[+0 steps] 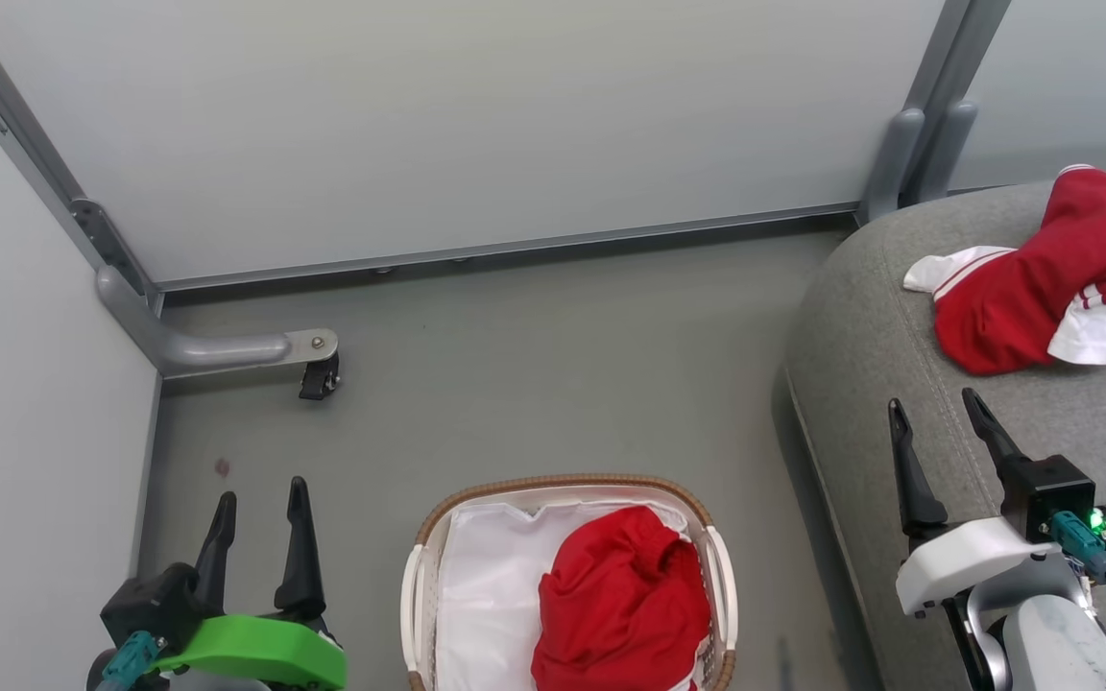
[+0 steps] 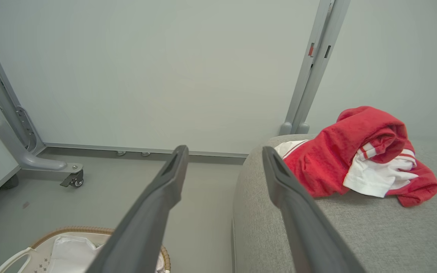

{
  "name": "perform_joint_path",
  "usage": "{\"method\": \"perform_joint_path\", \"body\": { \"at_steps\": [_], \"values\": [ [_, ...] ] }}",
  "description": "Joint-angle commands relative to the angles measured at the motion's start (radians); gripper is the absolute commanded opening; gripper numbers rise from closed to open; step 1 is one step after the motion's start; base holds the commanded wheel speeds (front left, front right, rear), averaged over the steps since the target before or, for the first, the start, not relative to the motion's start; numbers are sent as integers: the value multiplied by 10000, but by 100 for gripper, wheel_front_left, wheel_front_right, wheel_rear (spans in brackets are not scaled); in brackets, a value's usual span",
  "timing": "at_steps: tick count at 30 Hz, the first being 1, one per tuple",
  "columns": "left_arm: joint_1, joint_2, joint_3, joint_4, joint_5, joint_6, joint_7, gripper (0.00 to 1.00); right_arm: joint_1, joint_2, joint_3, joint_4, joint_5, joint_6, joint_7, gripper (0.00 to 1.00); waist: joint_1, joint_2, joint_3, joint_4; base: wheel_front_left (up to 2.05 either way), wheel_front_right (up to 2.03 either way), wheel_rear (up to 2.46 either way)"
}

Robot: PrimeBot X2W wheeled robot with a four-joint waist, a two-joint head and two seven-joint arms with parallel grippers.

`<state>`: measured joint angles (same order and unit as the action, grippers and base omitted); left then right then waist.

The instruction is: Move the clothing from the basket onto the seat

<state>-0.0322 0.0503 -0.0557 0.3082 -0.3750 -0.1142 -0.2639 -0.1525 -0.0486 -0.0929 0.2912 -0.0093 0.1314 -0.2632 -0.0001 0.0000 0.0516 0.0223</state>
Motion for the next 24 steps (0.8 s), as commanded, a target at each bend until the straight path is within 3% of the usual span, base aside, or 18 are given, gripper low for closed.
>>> {"method": "perform_joint_path", "body": {
  "at_steps": [1, 18, 24],
  "values": [
    [93, 6, -15, -19, -77, 43, -9, 100, 142, -37, 21, -43, 65, -14, -25, 100, 1, 0, -29, -45, 0, 0, 0],
    [48, 6, -208, -40, -33, 58, -9, 100, 138, -35, 99, -117, 19, -14, -25, 100, 1, 0, -75, -40, 0, 0, 0],
    [-610, 5, -838, 216, 440, -78, -9, 100, -246, -35, 97, -375, -48, -14, -25, 100, 1, 0, 537, -179, 0, 0, 0]
  ]
}}
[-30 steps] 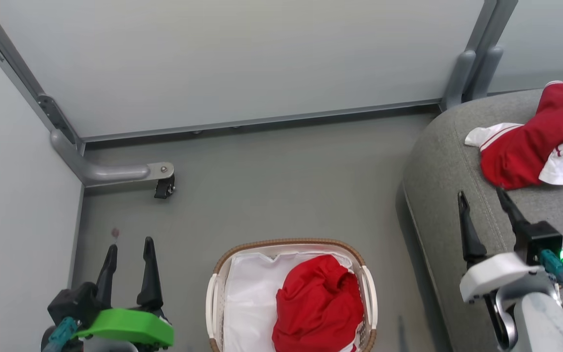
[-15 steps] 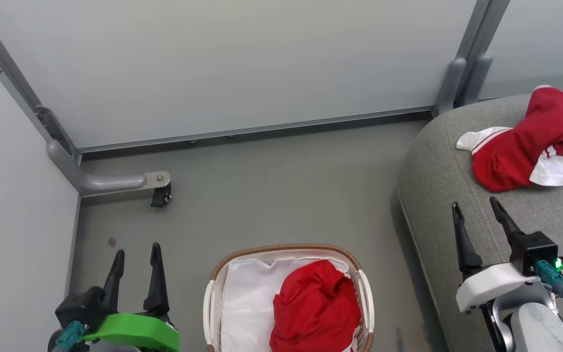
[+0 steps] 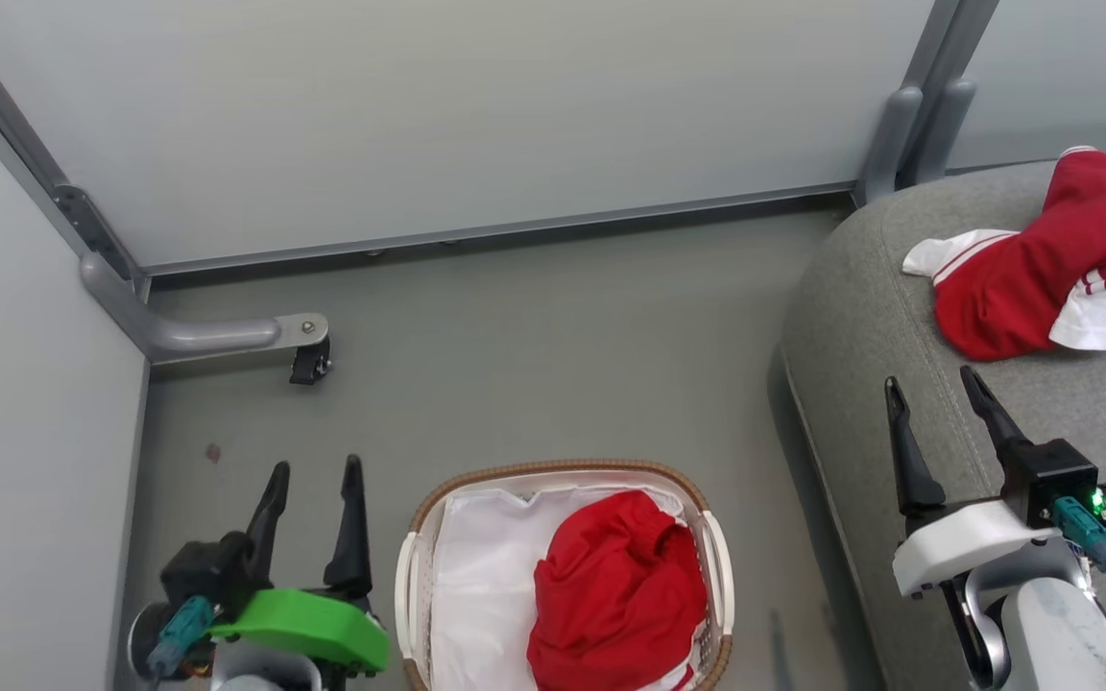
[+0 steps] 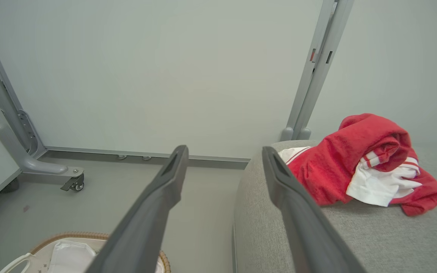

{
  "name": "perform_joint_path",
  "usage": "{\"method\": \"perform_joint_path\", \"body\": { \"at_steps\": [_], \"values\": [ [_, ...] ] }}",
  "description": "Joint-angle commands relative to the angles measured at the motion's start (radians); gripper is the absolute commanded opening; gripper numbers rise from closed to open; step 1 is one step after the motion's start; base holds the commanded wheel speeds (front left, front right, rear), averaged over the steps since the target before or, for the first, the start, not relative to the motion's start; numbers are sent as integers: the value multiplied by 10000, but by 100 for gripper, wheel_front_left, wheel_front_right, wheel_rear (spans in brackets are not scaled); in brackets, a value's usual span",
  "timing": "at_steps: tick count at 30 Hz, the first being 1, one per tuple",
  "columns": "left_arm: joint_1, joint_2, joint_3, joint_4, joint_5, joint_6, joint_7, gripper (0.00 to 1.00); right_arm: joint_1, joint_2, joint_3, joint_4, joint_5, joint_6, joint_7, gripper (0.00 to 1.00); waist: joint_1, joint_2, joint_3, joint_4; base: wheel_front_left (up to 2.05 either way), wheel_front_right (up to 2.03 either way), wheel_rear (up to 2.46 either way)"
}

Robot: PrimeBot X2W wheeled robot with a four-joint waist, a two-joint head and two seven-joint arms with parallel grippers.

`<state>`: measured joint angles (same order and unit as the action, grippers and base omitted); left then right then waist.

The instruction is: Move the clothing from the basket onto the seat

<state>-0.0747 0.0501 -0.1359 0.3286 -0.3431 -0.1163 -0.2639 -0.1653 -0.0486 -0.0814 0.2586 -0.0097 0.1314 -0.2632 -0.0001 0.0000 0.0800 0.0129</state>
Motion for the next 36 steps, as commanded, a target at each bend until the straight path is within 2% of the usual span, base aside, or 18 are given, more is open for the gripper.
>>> {"method": "perform_joint_path", "body": {
  "at_steps": [1, 9, 16, 25, 36],
  "values": [
    [-312, 7, -178, 102, 160, -58, -9, 100, -182, -35, -23, -96, -60, -14, -25, 100, 1, 0, 391, -121, 0, 0, 0],
    [-2081, 16, -1849, 1765, 729, -142, -9, 100, -1027, -32, 260, -496, -132, -14, -25, 100, 1, 0, 2059, -830, 0, 0, 0],
    [-3736, 48, -3247, 3698, 556, -159, -9, 100, -1764, -30, 704, -992, 93, -14, -25, 100, 1, 0, 3600, -1734, 0, 0, 0],
    [-5763, 556, -5115, 6532, 546, -153, 176, 100, -2599, -22, 1187, -1448, 703, -14, -25, 100, 1, 0, 5825, -2841, 0, 0, 0],
    [-6936, 990, -6498, 7938, -293, -142, 471, 100, -2938, -21, 1681, -1677, 1308, -14, -25, 100, 1, 0, 7331, -3584, 0, 0, 0]
  ]
}}
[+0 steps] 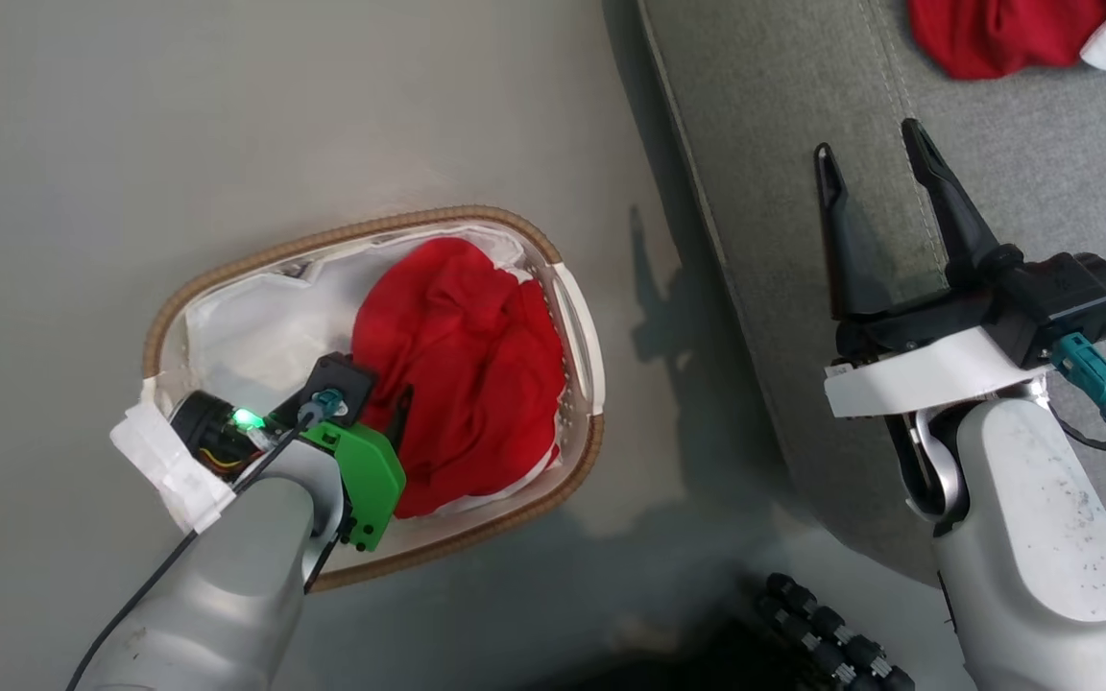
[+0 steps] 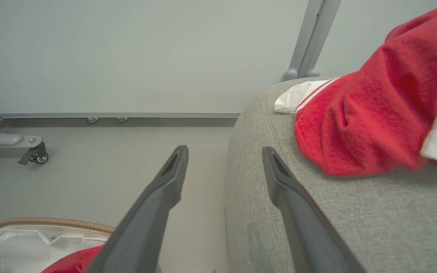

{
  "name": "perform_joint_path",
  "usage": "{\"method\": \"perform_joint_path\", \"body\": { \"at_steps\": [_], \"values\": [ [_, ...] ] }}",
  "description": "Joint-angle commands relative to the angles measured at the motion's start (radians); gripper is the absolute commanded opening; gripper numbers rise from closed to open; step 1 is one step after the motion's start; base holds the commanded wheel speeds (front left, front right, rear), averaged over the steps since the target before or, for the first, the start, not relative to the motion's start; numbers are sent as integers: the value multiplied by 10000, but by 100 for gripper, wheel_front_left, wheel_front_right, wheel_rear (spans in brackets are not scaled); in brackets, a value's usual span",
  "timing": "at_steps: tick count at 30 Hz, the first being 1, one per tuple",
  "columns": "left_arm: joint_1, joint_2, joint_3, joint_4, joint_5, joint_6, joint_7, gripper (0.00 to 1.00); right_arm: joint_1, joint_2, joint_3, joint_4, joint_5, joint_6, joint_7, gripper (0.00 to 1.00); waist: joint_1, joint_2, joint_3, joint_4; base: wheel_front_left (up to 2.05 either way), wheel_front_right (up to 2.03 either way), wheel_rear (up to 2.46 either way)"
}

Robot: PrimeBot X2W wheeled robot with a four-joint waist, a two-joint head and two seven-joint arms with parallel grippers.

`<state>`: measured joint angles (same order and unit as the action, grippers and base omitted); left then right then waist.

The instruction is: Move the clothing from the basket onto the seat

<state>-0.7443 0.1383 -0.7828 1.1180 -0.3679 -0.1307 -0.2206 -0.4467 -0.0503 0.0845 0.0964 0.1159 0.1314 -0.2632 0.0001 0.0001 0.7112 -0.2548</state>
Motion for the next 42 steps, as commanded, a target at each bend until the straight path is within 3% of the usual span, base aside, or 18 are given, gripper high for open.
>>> {"method": "perform_joint_path", "body": {
  "at_steps": [1, 11, 12, 13, 14, 16, 26, 42],
  "values": [
    [-271, 128, -118, 93, -138, 2, 79, 100, -149, -5, 45, -77, 81, -14, -25, 100, -1, -1, 1078, -938, 0, 0, 0],
    [-542, 291, -774, 506, -1165, 3, 784, 99, -338, -6, 378, -158, 332, -14, -25, 100, -1, -1, 1487, -1106, 0, 0, 0],
    [-550, 313, -819, 534, -1283, 3, 874, 78, -348, -8, 405, -173, 349, -14, -25, 100, -1, -1, 1508, -1122, 0, 0, 0],
    [-559, 333, -862, 544, -1375, 3, 909, 47, -349, -8, 427, -177, 360, -14, -25, 100, -1, -1, 1522, -1134, 0, 0, 0],
    [-578, 358, -925, 543, -1480, 3, 935, 27, -351, -8, 446, -180, 375, -14, -25, 100, -1, -1, 1534, -1143, 0, 0, 0],
    [-586, 380, -1068, 520, -1598, 3, 946, 0, -368, -8, 457, -164, 379, -14, -25, 100, -1, -1, 1530, -1144, 0, 0, 0],
    [-293, 282, -1626, 280, -2229, 3, 304, 0, -195, -12, 348, 148, -19, -14, -25, 100, -1, -1, 668, -807, 0, 0, 0],
    [179, 344, -2158, -1571, -2849, 2, -445, 0, 945, -18, -213, 798, -1068, -14, -24, 100, -1, -1, -2786, 641, 0, 0, 0]
  ]
}}
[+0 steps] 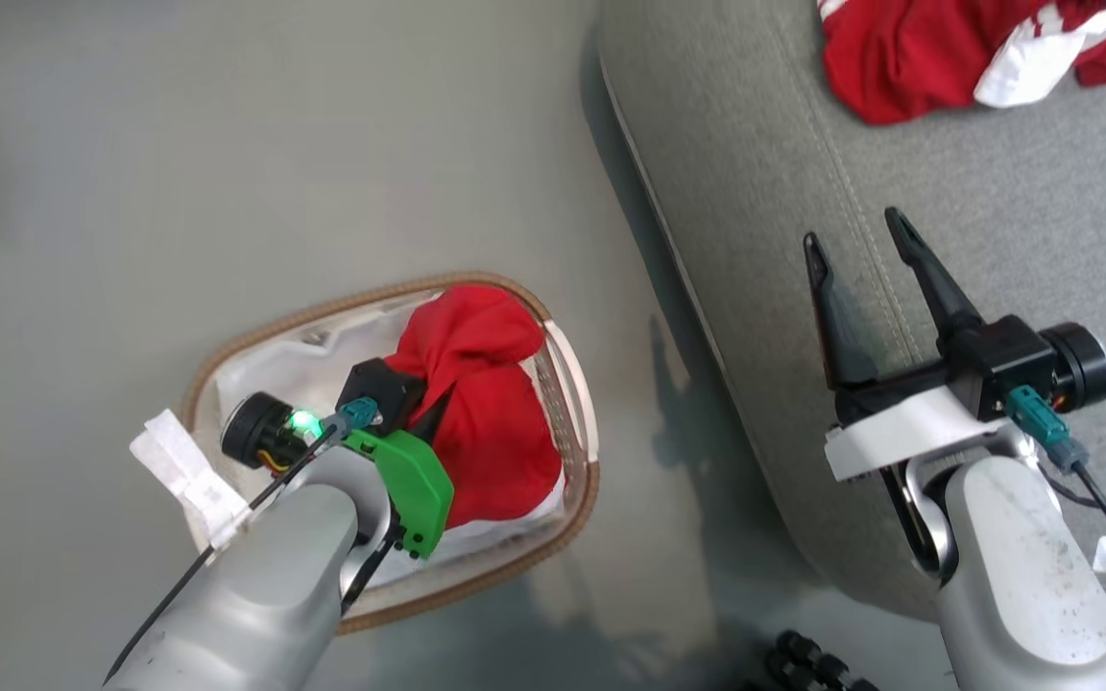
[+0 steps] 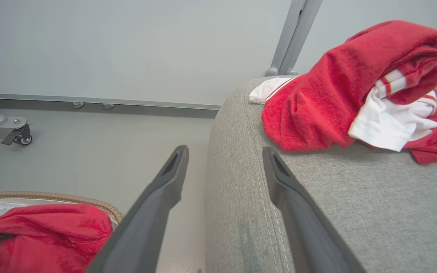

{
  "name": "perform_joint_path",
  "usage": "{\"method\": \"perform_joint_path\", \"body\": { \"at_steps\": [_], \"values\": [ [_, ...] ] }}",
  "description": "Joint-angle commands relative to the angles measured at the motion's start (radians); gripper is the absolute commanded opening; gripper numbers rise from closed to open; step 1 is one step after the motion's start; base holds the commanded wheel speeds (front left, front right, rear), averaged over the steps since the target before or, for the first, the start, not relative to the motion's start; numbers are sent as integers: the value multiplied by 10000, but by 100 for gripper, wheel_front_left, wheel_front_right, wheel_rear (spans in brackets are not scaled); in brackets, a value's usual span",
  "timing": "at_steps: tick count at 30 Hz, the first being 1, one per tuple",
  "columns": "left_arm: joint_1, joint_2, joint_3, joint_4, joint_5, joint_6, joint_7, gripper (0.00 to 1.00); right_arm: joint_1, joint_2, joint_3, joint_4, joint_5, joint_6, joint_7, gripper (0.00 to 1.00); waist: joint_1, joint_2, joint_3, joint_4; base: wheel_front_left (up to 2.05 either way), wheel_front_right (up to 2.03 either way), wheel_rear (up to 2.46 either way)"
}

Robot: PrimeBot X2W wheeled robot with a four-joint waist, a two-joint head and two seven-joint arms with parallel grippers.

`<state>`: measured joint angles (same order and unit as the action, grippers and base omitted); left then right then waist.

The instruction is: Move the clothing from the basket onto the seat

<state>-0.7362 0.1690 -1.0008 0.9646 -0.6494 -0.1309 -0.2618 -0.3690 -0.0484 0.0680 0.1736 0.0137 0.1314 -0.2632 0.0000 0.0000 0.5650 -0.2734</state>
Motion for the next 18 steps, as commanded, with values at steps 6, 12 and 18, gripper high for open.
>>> {"method": "perform_joint_path", "body": {
  "at_steps": [6, 12, 18],
  "values": [
    [-263, 458, 306, -1389, 144, 4, -36, 0, 707, -41, -139, 234, -293, -14, -24, 100, 0, 0, -2592, 1250, 0, 0, 0],
    [-807, 887, 488, -2425, 522, 4, -37, 0, 1109, -41, 133, 386, -397, -14, -24, 100, 0, 0, -3637, 1411, 0, 0, 0],
    [-1606, 1061, 424, -2981, 655, 4, -24, 0, 1415, -39, 481, 511, -452, -14, -24, 100, 0, 0, -4469, 1473, 0, 0, 0]
  ]
}}
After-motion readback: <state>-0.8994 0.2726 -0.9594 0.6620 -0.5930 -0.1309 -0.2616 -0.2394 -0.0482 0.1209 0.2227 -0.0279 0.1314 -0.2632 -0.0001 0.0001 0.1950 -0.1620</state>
